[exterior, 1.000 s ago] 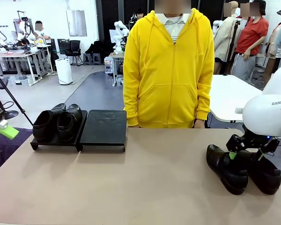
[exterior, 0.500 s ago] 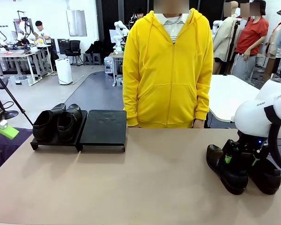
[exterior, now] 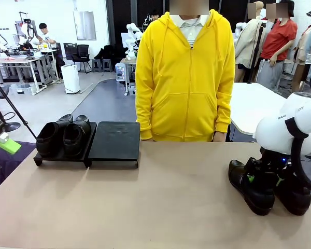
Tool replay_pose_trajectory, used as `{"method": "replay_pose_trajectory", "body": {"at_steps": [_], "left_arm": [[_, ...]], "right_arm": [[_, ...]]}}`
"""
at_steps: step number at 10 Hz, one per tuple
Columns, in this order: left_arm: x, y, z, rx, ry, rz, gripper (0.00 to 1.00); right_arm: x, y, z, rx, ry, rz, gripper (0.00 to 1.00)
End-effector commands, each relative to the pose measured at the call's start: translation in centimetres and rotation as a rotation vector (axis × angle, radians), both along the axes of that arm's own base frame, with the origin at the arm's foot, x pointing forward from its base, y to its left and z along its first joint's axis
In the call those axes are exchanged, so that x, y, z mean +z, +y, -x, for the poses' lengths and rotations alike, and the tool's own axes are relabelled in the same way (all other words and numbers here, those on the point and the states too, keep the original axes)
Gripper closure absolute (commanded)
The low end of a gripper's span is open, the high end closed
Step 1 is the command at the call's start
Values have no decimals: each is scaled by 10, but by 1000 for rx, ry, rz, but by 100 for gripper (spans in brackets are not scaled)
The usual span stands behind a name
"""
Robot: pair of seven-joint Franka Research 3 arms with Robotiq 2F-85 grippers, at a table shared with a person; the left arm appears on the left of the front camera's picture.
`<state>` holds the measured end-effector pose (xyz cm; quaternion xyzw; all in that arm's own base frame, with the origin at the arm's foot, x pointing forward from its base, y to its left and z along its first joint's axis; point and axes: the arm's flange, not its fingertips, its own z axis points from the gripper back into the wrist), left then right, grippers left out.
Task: Organize the shoes by placing them on the stand.
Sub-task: Pick up one Shoe and place it in the middle of the table.
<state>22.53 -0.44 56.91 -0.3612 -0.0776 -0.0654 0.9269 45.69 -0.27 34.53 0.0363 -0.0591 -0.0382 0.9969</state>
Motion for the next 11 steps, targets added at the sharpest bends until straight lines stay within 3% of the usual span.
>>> {"method": "replay_pose_trajectory", "body": {"at_steps": [1, 2, 11], "left_arm": [[-1, 0, 1, -17, -10, 22, 0], [-1, 0, 1, -17, -10, 22, 0], [-1, 0, 1, -17, -10, 22, 0]], "right_arm": [[1, -2, -6, 17, -5, -20, 57], [0, -1, -6, 25, 11, -22, 100], [1, 2, -6, 66, 18, -23, 100]]}}
